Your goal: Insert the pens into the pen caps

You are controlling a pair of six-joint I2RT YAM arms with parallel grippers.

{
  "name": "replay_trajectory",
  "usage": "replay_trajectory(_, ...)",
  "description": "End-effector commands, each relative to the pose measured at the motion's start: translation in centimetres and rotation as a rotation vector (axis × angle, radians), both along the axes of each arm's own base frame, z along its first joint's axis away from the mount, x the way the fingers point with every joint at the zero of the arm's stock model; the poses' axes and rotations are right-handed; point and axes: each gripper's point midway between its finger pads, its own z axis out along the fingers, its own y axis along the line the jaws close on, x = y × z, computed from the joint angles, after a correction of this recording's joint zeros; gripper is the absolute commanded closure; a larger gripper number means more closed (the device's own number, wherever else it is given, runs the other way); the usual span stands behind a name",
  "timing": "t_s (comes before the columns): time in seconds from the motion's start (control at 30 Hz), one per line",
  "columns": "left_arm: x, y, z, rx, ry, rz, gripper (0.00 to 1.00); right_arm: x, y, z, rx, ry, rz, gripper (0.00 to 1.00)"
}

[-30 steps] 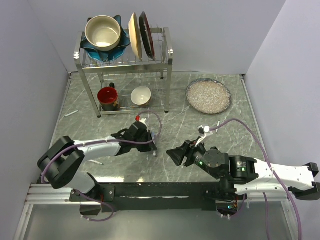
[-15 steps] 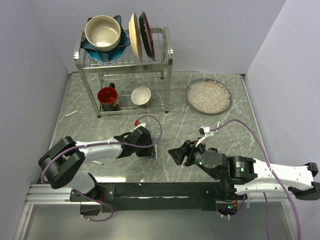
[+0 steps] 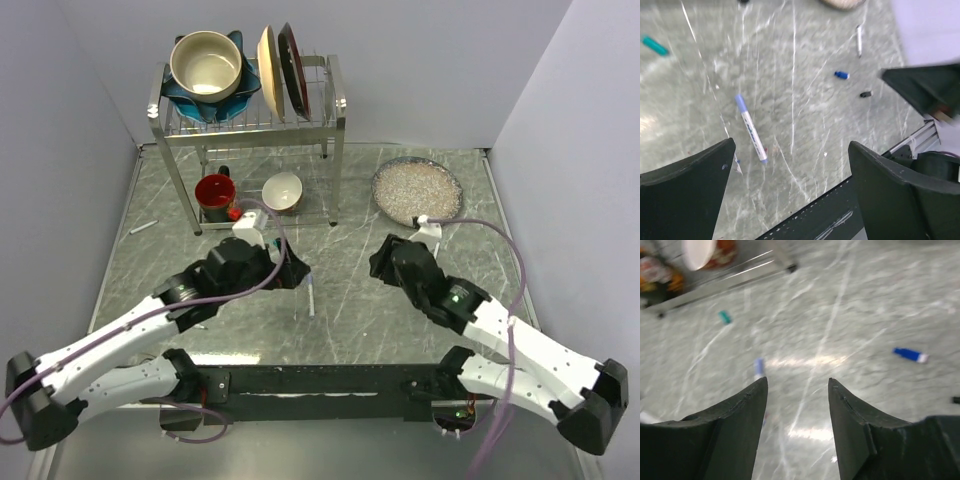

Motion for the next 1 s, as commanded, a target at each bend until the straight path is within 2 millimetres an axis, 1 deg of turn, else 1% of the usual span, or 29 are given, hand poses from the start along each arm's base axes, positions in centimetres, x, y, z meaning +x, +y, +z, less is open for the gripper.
replay_trajectory(0.0, -0.3, 2.3, 2.7, 0.056, -0.105, 0.01, 0.0, 2.8, -2.3, -1.0, -0.025, 0.069, -0.077, 0.43)
replay_trajectory(0.03, -0.3, 2.7, 2.9, 0.059, -0.114, 0.018, 0.01, 3.1, -2.4, -1.7, -0.006, 0.099, -0.08, 0.43)
replay_trajectory(0.07, -0.1, 3.3, 3.1, 0.07, -0.135, 0.038, 0.01, 4.0, -3.9, -2.9, -0.012, 0.136, -0.135, 0.45)
replay_trajectory(0.13, -0.2, 4.3, 3.4, 0.054, -0.152, 0.077, 0.01, 4.6, -4.8, -3.9, -0.014, 0.165, -0.165, 0.46)
replay_trajectory(0.17, -0.3, 4.6, 3.7, 0.034, -0.151, 0.096, 0.01, 4.9, -5.9, -5.1, -0.019, 0.205, -0.21, 0.46)
replay_trajectory(0.2, -0.6, 4.9, 4.0, 0.015, -0.16, 0.098, 0.01, 4.7, -6.6, -6.1, -0.012, 0.243, -0.246, 0.46)
replay_trajectory(0.23, -0.7, 5.1, 4.2, 0.006, -0.163, 0.106, 0.01, 4.5, -7.0, -6.9, 0.046, 0.281, -0.314, 0.45)
replay_trajectory(0.27, -0.9, 5.6, 3.9, 0.01, -0.155, 0.119, 0.01, 3.9, -7.4, -8.6, 0.074, 0.341, -0.344, 0.45)
replay_trajectory(0.3, -0.8, 6.3, 4.3, 0.004, -0.167, 0.15, 0.01, 3.9, -8.4, -9.4, 0.105, 0.368, -0.398, 0.46)
replay_trajectory(0.37, -1.0, 6.9, 4.6, -0.004, -0.172, 0.167, 0.01, 3.8, -8.7, -10.6, 0.128, 0.392, -0.398, 0.5)
replay_trajectory(0.4, -1.2, 7.4, 4.9, -0.012, -0.186, 0.176, 0.01, 4.6, -9.7, -10.5, 0.124, 0.369, -0.428, 0.5)
replay_trajectory(0.47, -1.3, 7.7, 5.3, -0.028, -0.199, 0.184, 0.01, 5.4, -11.9, -10.6, 0.089, 0.356, -0.503, 0.5)
replay_trajectory(0.53, -1.6, 7.8, 5.7, -0.053, -0.219, 0.177, 0.01, 6.8, -14.7, -9.7, 0.011, 0.303, -0.568, 0.49)
replay_trajectory(0.57, -1.7, 7.9, 5.8, -0.061, -0.224, 0.177, 0.01, 7.3, -15.4, -10.0, -0.032, 0.304, -0.571, 0.49)
replay_trajectory(0.6, -1.9, 8.0, 5.9, -0.068, -0.228, 0.174, 0.01, 8.0, -16.2, -9.7, -0.067, 0.289, -0.574, 0.49)
replay_trajectory(0.63, -2.0, 8.0, 5.9, -0.073, -0.23, 0.173, 0.01, 8.9, -16.9, -8.9, -0.109, 0.278, -0.557, 0.49)
replay_trajectory(0.67, -2.0, 8.0, 5.9, -0.076, -0.232, 0.172, 0.01, 9.3, -17.0, -9.5, -0.136, 0.305, -0.536, 0.49)
replay_trajectory(0.7, -2.1, 8.0, 6.0, -0.08, -0.234, 0.169, 0.01, 10.0, -16.6, -9.6, -0.137, 0.309, -0.491, 0.49)
replay_trajectory(0.73, -2.1, 8.0, 6.0, -0.079, -0.235, 0.169, 0.01, 10.9, -16.5, -9.0, -0.159, 0.303, -0.45, 0.49)
replay_trajectory(0.77, -2.1, 8.0, 6.0, -0.077, -0.236, 0.165, 0.01, 11.2, -16.7, -9.9, -0.173, 0.339, -0.447, 0.49)
replay_trajectory(0.8, -2.2, 7.9, 6.0, -0.076, -0.237, 0.16, 0.01, 11.4, -16.9, -10.2, -0.194, 0.355, -0.437, 0.49)
replay_trajectory(0.83, -2.2, 7.8, 6.1, -0.074, -0.243, 0.154, 0.01, 12.3, -16.9, -9.8, -0.197, 0.348, -0.436, 0.49)
replay_trajectory(0.87, -2.3, 7.7, 6.1, -0.076, -0.241, 0.146, 0.01, 12.5, -17.2, -10.6, -0.209, 0.373, -0.439, 0.49)
replay_trajectory(0.93, -2.3, 7.6, 6.0, -0.072, -0.237, 0.142, 0.01, 13.4, -17.6, -10.5, -0.222, 0.377, -0.438, 0.49)
replay_trajectory(0.97, -2.3, 7.6, 5.9, -0.071, -0.238, 0.14, 0.01, 13.5, -18.0, -11.0, -0.231, 0.395, -0.447, 0.49)
